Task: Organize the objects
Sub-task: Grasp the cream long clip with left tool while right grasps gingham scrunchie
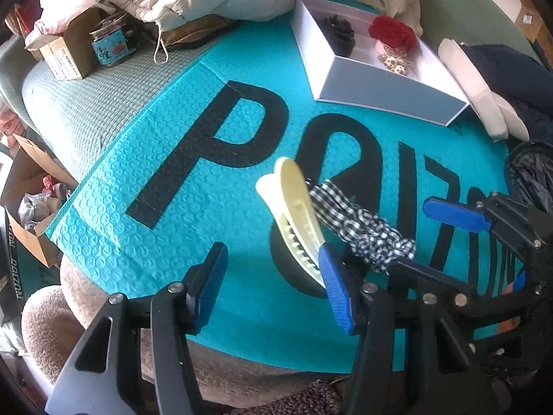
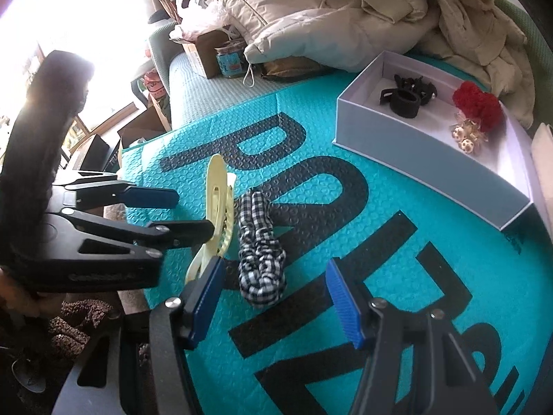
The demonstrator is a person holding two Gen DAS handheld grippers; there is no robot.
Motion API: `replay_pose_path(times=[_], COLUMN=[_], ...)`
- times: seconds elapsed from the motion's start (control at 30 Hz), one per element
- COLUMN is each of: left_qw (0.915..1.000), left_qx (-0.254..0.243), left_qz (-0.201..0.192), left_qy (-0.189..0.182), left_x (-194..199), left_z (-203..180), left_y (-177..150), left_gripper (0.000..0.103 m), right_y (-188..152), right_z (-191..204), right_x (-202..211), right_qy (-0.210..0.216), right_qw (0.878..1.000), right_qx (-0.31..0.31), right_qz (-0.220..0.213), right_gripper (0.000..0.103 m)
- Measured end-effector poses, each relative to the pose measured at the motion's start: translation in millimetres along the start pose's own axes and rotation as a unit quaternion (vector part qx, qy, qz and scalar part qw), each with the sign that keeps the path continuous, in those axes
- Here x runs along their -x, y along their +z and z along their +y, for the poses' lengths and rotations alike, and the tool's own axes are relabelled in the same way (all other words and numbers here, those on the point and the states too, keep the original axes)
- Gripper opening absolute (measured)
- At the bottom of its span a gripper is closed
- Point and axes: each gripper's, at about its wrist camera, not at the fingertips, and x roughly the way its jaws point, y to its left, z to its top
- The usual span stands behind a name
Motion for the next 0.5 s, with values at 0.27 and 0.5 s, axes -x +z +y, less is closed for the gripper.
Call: replay_pose_path(times=[0.27,0.5], left_qw=[0.9996,0.9997], left_qx=[-0.005,0.004], left_qz=[-0.003,-0.008], left_qy=[0.029,-0.024], left_x=[-1.8,1.1], left_z=[18.1,19.9], left_y=[6.0,8.9], left_gripper=[0.053,0.053], right_y=[8.9,8.1], right_z=[7.5,10.9], right_x=[-22.7,-37.2], right_qy=[0.005,-0.009], right_qw=[1.0,0.999], right_qx=[0.011,0.022], right_qz=[0.019,0.037], right_gripper=[0.061,0.034])
